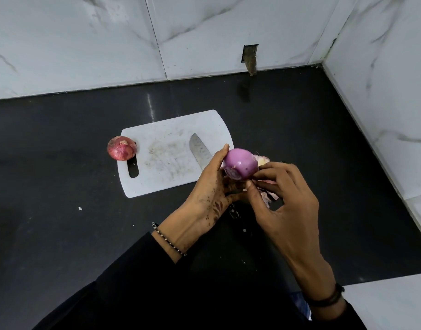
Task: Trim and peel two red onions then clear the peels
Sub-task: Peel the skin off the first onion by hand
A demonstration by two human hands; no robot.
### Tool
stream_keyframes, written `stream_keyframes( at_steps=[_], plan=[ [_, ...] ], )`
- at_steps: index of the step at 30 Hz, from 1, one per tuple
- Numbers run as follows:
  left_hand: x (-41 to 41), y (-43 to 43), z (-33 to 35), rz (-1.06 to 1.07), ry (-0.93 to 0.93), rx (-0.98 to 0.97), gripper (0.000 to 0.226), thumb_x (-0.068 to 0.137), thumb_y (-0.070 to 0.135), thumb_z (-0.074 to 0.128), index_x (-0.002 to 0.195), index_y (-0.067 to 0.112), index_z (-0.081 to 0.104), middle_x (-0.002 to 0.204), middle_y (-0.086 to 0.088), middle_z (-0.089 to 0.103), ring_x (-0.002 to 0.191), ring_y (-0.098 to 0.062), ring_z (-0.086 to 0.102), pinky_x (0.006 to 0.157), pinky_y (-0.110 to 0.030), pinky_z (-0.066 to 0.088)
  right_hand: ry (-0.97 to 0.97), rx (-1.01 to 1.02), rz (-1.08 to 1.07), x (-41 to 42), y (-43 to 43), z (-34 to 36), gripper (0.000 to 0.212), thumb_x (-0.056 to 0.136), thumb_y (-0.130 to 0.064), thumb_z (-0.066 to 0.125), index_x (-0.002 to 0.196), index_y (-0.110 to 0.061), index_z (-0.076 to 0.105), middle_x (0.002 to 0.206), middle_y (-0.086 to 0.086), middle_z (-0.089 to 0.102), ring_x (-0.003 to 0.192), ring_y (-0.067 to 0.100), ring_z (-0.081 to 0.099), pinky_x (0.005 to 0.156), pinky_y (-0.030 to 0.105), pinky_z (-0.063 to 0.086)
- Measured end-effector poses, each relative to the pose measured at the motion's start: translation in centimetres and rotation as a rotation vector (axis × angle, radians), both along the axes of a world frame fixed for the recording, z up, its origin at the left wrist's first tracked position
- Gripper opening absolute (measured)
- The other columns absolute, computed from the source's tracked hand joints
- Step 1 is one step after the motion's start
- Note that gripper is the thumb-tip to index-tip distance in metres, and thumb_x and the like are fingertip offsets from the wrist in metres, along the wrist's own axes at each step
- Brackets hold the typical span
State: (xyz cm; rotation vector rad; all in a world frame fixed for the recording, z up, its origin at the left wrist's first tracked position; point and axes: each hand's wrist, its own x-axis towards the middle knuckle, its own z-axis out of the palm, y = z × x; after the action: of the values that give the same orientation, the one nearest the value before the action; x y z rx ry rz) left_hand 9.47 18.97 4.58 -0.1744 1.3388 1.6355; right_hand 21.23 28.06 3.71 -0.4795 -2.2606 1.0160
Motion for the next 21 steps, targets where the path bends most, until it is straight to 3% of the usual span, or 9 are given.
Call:
stream_keyframes(
  at_steps=[2,7,12,16,21],
  plan=[
    [-0.03,-0.06,-0.05,0.005,0.003,0.028,0.068,0.095,0.059,0.051,0.141,0.009,0.052,0.120,-0.018,0.070,0.086,-0.021,0.072,0.082,-0.036,0.059,0.009,0.011,0.000,0.19,0.15,-0.06,0.016,0.088,-0.014,0.072,0.103,-0.008,0.070,0.111,-0.005,0.060,0.100,0.012,0.064,0.085,0.028,0.058],
    [-0.12,-0.18,-0.17,0.000,0.079,0.000,0.059,0.101,0.053,0.045,0.141,0.010,0.049,0.110,-0.022,0.073,0.102,-0.032,0.072,0.102,-0.046,0.052,0.018,0.042,-0.009,0.45,0.68,-0.14,0.013,0.088,-0.012,0.072,0.100,-0.008,0.071,0.107,-0.005,0.064,0.098,0.014,0.065,0.083,0.036,0.058],
    [-0.11,-0.09,-0.12,-0.061,0.174,-0.038,0.062,0.100,0.058,0.037,0.137,0.011,0.054,0.118,-0.017,0.072,0.105,-0.028,0.072,0.101,-0.041,0.054,0.019,0.054,-0.009,0.48,0.89,-0.10,0.013,0.089,-0.017,0.068,0.100,-0.009,0.070,0.106,-0.007,0.064,0.099,0.011,0.065,0.086,0.034,0.057],
    [0.08,0.15,0.00,-0.108,0.259,-0.004,0.058,0.092,0.062,0.044,0.119,0.016,0.065,0.116,-0.010,0.072,0.106,-0.023,0.071,0.101,-0.042,0.054,0.013,0.053,-0.012,0.48,0.66,-0.02,0.013,0.087,-0.013,0.071,0.100,-0.010,0.071,0.105,-0.008,0.063,0.098,0.009,0.064,0.088,0.030,0.057],
    [-0.21,-0.18,-0.23,-0.204,0.341,-0.032,0.070,0.086,0.068,0.052,0.127,0.012,0.063,0.116,-0.010,0.072,0.106,-0.023,0.071,0.102,-0.047,0.052,0.021,0.036,-0.017,0.67,0.83,0.25,0.015,0.089,-0.019,0.068,0.101,-0.011,0.071,0.106,-0.009,0.064,0.100,0.010,0.065,0.090,0.026,0.056]
  ],
)
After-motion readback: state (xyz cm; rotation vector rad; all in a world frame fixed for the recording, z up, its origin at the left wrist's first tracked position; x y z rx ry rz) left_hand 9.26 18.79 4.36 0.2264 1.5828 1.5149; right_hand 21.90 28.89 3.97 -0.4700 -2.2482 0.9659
